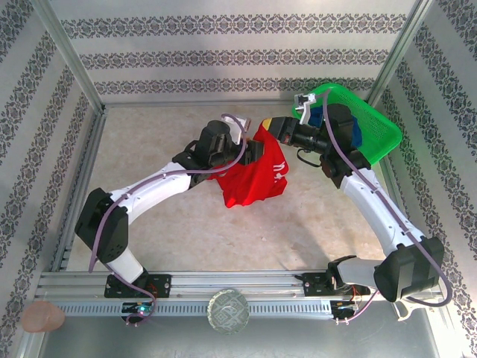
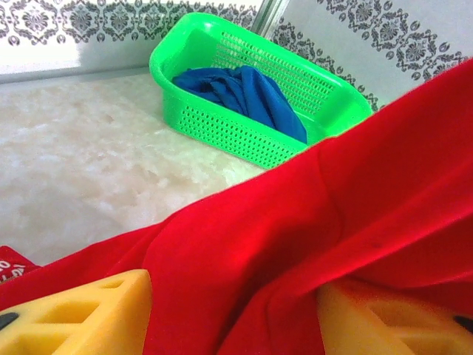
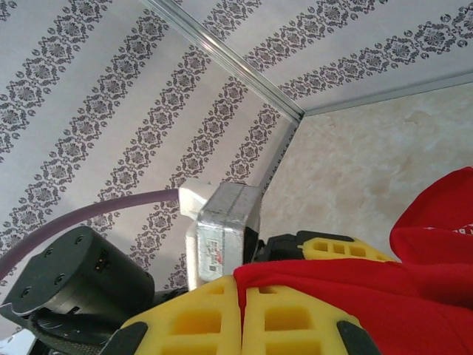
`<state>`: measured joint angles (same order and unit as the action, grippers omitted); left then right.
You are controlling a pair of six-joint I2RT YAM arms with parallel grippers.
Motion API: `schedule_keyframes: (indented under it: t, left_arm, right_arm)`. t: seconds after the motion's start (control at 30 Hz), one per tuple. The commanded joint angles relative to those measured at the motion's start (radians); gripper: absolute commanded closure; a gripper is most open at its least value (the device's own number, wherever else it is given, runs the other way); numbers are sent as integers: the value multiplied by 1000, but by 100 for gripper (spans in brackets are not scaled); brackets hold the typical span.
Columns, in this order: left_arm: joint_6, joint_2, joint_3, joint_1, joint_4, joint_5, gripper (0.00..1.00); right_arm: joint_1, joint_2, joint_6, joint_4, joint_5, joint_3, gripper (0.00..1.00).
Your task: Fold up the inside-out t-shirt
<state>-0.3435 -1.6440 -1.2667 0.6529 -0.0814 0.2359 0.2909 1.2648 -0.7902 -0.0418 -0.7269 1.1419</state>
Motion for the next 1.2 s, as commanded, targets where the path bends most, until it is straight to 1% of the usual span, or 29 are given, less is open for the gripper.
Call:
schedule_keyframes:
  t: [0.0, 0.07, 0.1, 0.13, 0.17, 0.3, 0.4, 0.43, 0.5, 0.53, 0.57, 0.6, 0.7, 0.8, 0.87, 1.0, 1.17]
  left_arm:
    - [12, -29, -16, -7, -3, 36, 49]
    - [15, -41, -18, -13, -4, 59, 72]
    - [11, -44, -22, -24, -9, 94, 84]
    - [5, -44, -27, -36, -8, 134, 93]
    - [-6, -40, -32, -59, -2, 191, 100]
    - [-78, 25, -7, -155, -34, 452, 100]
    - [-162, 78, 29, -212, -98, 592, 100]
    - [-194, 89, 40, -226, -132, 630, 100]
    - [-274, 100, 61, -243, -223, 702, 100]
    - [-322, 100, 73, -250, -284, 727, 100]
    - [-361, 100, 87, -254, -336, 742, 100]
    - [-403, 97, 99, -258, -387, 753, 100]
    - [-509, 77, 125, -269, -529, 770, 100]
    - [-611, 51, 141, -283, -660, 781, 100]
    - [-651, 41, 145, -291, -705, 783, 100]
    - [-660, 41, 144, -293, -706, 777, 100]
    - [-673, 44, 143, -293, -711, 768, 100]
  right_arm:
    - [10, -7, -12, -48, -8, 2, 100]
    - [-6, -10, -14, -49, -9, -6, 100]
    - [-19, -11, -17, -51, -9, -14, 100]
    - [-34, -12, -21, -53, -9, -22, 100]
    - [-52, -9, -21, -55, -8, -31, 100]
    - [-114, 56, 6, -51, 13, -45, 100]
    - [-134, 155, 31, -59, 47, -38, 100]
    - [-136, 189, 33, -77, 52, -36, 88]
    - [-133, 231, 34, -94, 50, -35, 55]
    - [-131, 233, 39, -96, 52, -44, 45]
    - [-129, 218, 44, -96, 59, -59, 40]
    - [-126, 188, 54, -94, 72, -82, 39]
    - [-110, 71, 85, -63, 113, -156, 37]
    - [-53, -42, 129, -22, 191, -223, 31]
    - [-5, -83, 162, -6, 246, -251, 27]
    - [70, -80, 202, 12, 343, -259, 24]
    - [122, 21, 224, 5, 416, -220, 22]
